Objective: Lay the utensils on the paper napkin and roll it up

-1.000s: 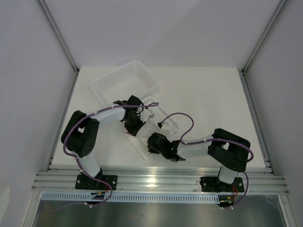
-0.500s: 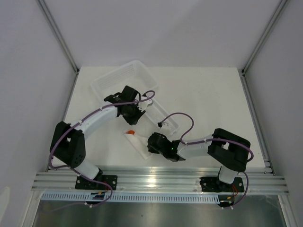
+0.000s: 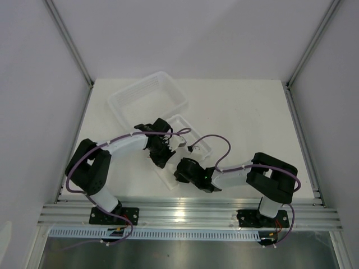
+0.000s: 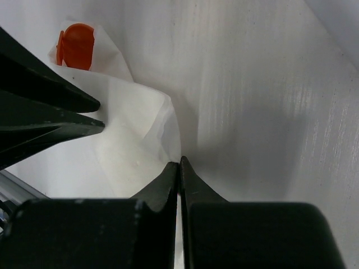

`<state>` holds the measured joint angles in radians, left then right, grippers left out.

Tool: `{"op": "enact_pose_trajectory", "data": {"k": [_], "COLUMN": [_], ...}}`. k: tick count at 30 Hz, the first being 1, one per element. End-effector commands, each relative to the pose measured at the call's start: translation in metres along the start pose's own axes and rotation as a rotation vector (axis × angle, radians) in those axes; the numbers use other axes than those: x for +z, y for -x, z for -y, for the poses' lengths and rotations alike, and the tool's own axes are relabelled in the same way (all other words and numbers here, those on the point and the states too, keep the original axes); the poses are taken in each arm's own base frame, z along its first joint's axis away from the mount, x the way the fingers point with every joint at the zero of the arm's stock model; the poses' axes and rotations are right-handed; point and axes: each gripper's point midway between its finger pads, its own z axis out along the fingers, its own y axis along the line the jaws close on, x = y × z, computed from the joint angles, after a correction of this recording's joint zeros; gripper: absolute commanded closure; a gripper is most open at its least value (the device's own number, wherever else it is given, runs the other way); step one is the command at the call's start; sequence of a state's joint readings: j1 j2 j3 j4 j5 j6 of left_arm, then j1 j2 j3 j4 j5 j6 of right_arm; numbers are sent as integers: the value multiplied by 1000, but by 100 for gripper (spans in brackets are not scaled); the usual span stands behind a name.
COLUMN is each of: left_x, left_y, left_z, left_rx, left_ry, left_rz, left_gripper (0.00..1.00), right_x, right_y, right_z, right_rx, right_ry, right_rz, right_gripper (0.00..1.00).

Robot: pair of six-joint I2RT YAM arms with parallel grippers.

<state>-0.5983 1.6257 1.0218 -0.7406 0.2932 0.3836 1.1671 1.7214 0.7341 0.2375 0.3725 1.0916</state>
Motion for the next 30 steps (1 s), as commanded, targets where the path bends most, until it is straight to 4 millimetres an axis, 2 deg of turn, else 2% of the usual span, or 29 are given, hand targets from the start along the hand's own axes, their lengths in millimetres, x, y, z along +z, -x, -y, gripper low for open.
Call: {"op": "enact_pose_trajectory", "data": {"k": [1, 4, 6, 10, 12, 13, 15, 17, 20, 23, 24, 26, 27, 28, 30], "left_x": [6, 16, 19, 26, 27, 27, 26, 27, 28, 28, 28, 27, 27, 27, 28], "left_y": [10, 7, 5, -2, -3, -4, -3, -3, -4, -4, -4, -3, -4, -4, -4], "left_z": [0, -3, -4, -5, -6, -6, -5, -5, -5, -4, -4, -4, -5, -4, -4], "left_rx": [0, -10, -16, -22, -22, -22, -21, -18, -19, -21, -21, -19, -21, -19, -20], "left_ry": [-19, -21, -20, -24, -19, -18, -18, -19, -23, -25, -28, -25, -25, -26, -27], "left_rz": [24, -1, -16, -42, -43, -45, -40, -38, -40, -37, -40, -36, -37, -36, -38], "left_gripper": [78, 78, 78, 78, 78, 78, 77, 77, 77, 77, 77, 76, 76, 76, 76], "right_x": [-5, -8, -11, -19, -24, -29, -37, -48, -58, -59, -62, -63, -67, -69, -67], "right_y": [-2, 1, 3, 9, 12, 18, 24, 34, 37, 17, 5, -6, -3, -9, -13], "right_z": [10, 8, 7, 8, 13, 11, 18, 12, 3, -22, -42, -53, -68, -72, -82], "right_rx": [5, 7, 6, -4, -24, -28, -49, -71, -159, -263, -262, -274, -275, -288, -309], "right_ry": [-18, -6, -5, -11, -35, -31, -65, -44, -13, 148, 287, 395, 472, 510, 565], "right_rz": [-9, -5, -4, 10, 18, 31, 52, 80, 93, 42, 7, -17, 9, -12, -14], "right_gripper": [100, 99, 95, 78, 75, 73, 70, 68, 70, 79, 81, 87, 89, 94, 95]}}
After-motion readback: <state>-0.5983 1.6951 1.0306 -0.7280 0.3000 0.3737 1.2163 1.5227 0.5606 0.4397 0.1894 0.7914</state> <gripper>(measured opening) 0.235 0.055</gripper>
